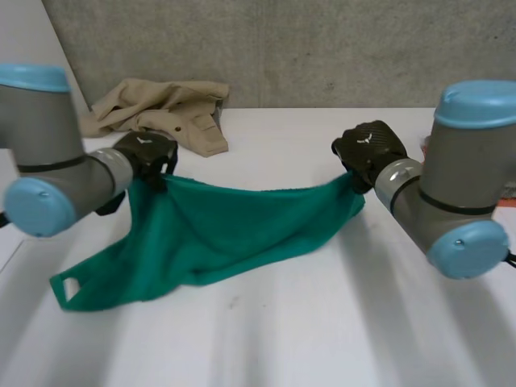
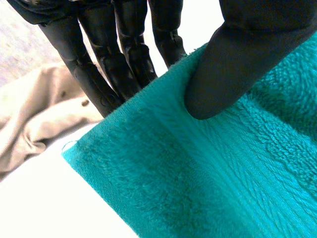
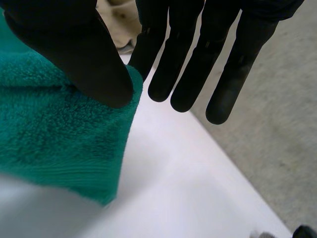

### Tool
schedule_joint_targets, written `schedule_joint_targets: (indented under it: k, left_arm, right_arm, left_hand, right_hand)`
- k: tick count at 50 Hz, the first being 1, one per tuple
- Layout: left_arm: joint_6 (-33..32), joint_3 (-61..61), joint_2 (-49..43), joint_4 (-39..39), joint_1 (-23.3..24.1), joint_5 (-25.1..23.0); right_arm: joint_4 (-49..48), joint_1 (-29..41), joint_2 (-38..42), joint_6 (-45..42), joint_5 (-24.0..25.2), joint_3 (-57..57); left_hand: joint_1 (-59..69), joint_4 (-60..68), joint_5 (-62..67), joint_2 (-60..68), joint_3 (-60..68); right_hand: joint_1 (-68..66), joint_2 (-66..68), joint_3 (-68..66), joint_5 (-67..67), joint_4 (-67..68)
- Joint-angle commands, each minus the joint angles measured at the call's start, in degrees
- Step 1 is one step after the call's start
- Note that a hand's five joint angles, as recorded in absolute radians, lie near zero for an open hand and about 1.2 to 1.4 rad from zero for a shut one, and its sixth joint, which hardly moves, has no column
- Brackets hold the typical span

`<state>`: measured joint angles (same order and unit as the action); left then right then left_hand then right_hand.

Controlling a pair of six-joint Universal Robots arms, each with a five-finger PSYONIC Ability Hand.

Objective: Fold the laundry.

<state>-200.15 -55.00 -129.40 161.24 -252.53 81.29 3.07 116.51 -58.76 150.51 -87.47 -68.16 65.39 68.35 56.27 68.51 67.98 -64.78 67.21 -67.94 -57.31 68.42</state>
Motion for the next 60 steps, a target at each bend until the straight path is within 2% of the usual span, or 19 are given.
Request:
schedule_joint_targets:
  k: [1, 4, 9, 12, 17, 23, 29, 34, 38, 39, 41, 50, 60]
  left_arm:
    - [1.2, 15.6, -3.6, 0.0, 2.1, 1.9]
    - [4.5, 18.5, 1.8, 5.2, 2.6, 1.9]
    - [8.8, 15.5, 9.8, 19.3, 3.4, 2.4]
    - [9.3, 13.1, 11.2, 22.2, 3.4, 2.7]
    - [8.4, 5.5, 10.0, 20.6, 2.5, 2.6]
    - [7.4, -3.5, 7.4, 19.3, 2.5, 2.0]
    - [4.4, -12.8, 1.7, 19.8, 1.5, 2.4]
    - [1.9, -16.2, -1.8, 19.6, 1.2, 2.5]
    - [0.0, -17.8, -0.8, 20.3, 0.9, 2.3]
    - [-0.4, -18.3, 0.3, 21.0, 0.8, 2.3]
    - [-0.4, -19.2, 1.4, 22.0, 0.7, 2.3]
    - [-2.3, -27.7, 6.7, 29.2, -1.4, 2.0]
    - [-4.6, -38.0, 13.5, 30.5, -5.2, -0.6]
  right_arm:
    - [-14.0, 0.2, 4.0, 1.6, -2.3, 6.9]
    - [-16.3, 0.1, 2.6, 2.2, -3.8, 9.3]
    - [-20.8, -0.3, -3.1, 4.9, -5.9, 11.9]
    - [-21.3, -0.4, -5.0, 5.2, -5.3, 11.8]
    - [-14.7, -0.9, -9.1, 5.7, -1.2, 6.1]
    - [-7.9, -0.8, -9.3, 5.7, 2.6, -3.2]
    - [-6.6, -0.3, -4.3, 4.4, 3.6, -13.2]
    - [-6.2, -0.3, -0.3, 0.8, 2.9, -16.8]
    - [-6.7, -0.4, -0.3, -0.2, 2.3, -18.5]
    - [-6.9, -0.4, -0.6, 0.2, 2.2, -19.0]
    - [-7.1, -0.3, -1.2, 0.8, 2.2, -19.6]
    - [-9.0, -0.6, -2.3, 2.8, 2.2, -21.6]
    - [-9.0, -0.8, -2.8, 3.0, 2.2, -21.6]
  left_hand:
    - [14.6, 11.6, 13.7, 11.5, 12.0]
    - [14.6, 11.6, 13.7, 11.5, 12.0]
    - [14.6, 11.6, 13.7, 11.5, 12.0]
    - [14.6, 11.6, 13.7, 11.5, 12.0]
    - [14.6, 11.6, 13.7, 11.5, 12.0]
    - [14.6, 11.6, 13.7, 11.5, 12.0]
    - [11.6, 8.7, 10.7, 8.5, 9.0]
    - [1.0, -1.9, 0.1, -2.1, -1.6]
    - [-12.8, -15.7, -13.6, -15.9, -15.3]
    - [-19.9, -22.9, -20.8, -23.1, -22.5]
    - [-24.5, -27.5, -25.4, -27.7, -27.1]
    - [-25.7, -28.7, -26.6, -28.9, -28.3]
    - [-22.6, -25.5, -23.4, -25.7, -25.1]
  right_hand:
    - [-15.2, 12.8, -12.1, -12.7, 11.6]
    - [-15.2, 12.8, -12.1, -12.7, 11.6]
    - [-15.2, 12.8, -12.1, -12.7, 11.6]
    - [-15.2, 12.8, -12.1, -12.7, 11.6]
    - [-15.2, 12.8, -12.1, -12.7, 11.6]
    - [-15.2, 12.8, -12.1, -12.7, 11.6]
    - [-15.2, 12.8, -12.1, -12.7, 11.6]
    - [-15.2, 12.8, -12.1, -12.7, 11.6]
    - [-15.2, 12.8, -12.1, -12.7, 11.6]
    - [-15.2, 12.8, -12.1, -12.7, 11.6]
    - [-15.2, 12.8, -12.1, -12.7, 11.6]
    - [-15.2, 12.8, -12.1, -12.7, 11.6]
    - [-15.2, 12.8, -12.1, -12.7, 11.6]
